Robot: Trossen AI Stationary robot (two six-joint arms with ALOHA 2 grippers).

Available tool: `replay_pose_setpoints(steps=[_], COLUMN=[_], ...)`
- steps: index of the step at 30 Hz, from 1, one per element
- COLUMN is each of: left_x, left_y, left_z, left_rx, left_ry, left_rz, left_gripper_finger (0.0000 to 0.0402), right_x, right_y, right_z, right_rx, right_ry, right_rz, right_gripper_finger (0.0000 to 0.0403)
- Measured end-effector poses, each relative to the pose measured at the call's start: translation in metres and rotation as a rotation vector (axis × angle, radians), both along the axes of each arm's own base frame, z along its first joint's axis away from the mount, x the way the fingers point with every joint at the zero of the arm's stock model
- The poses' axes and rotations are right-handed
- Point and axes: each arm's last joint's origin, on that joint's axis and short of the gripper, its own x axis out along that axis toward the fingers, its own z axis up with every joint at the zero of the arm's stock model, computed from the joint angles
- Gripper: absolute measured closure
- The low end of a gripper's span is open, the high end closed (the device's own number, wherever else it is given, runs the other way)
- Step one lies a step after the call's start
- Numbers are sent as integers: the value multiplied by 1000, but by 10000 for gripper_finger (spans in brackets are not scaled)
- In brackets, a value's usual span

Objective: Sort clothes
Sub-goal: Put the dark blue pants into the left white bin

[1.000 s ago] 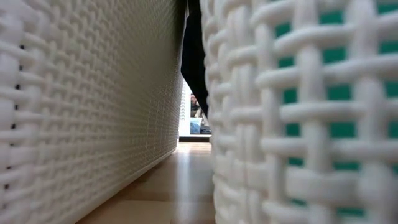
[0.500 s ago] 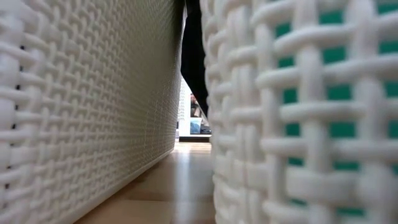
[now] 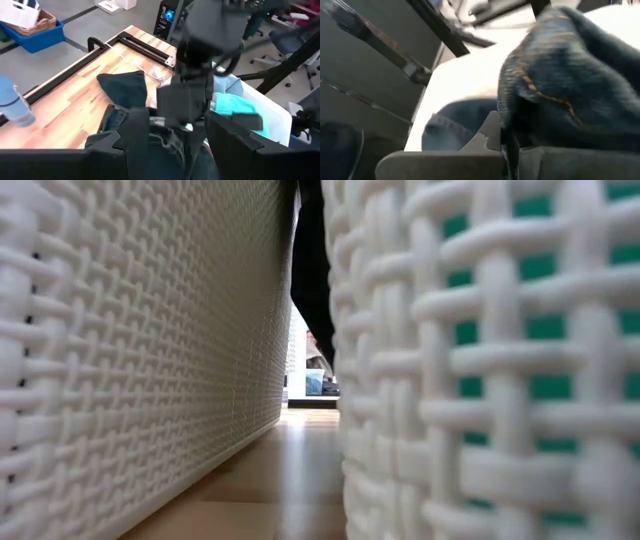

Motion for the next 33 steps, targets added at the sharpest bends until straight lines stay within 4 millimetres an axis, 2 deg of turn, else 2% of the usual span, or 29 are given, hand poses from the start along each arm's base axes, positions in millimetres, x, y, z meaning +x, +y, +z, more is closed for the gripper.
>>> replay_pose_setpoints(steps=[6, 8, 11, 15, 20, 26, 28, 30, 33], left_x=[1, 2, 3, 5, 4, 15, 20, 25, 32], left_y=[5, 6, 7, 8, 8, 1, -2, -5, -8], left_z=[0, 0, -1, -3, -3, -9, -13, -16, -20], left_rx=[5, 4, 4, 1, -5, 10, 18, 26, 51], left_ry=[5, 5, 8, 15, 14, 48, 66, 89, 113], left_rz=[26, 34, 44, 53, 56, 49, 43, 36, 34], left_gripper_finger=[217, 217, 217, 217, 217, 217, 217, 217, 217], right_x=[3, 5, 4, -2, -17, -56, -69, -77, -77], right_y=[18, 22, 25, 24, 19, 10, 7, 8, 20], right_z=[-26, -33, -32, -13, 30, 82, 92, 93, 78], right_rx=[-47, -54, -53, -54, -99, -176, -189, -189, -201], right_ry=[133, 151, 145, 83, -74, -222, -224, -180, -72], right_rz=[45, 51, 58, 62, 83, 23, -11, -8, 39], right_gripper_finger=[385, 366, 319, 239, 160, 145, 145, 145, 145])
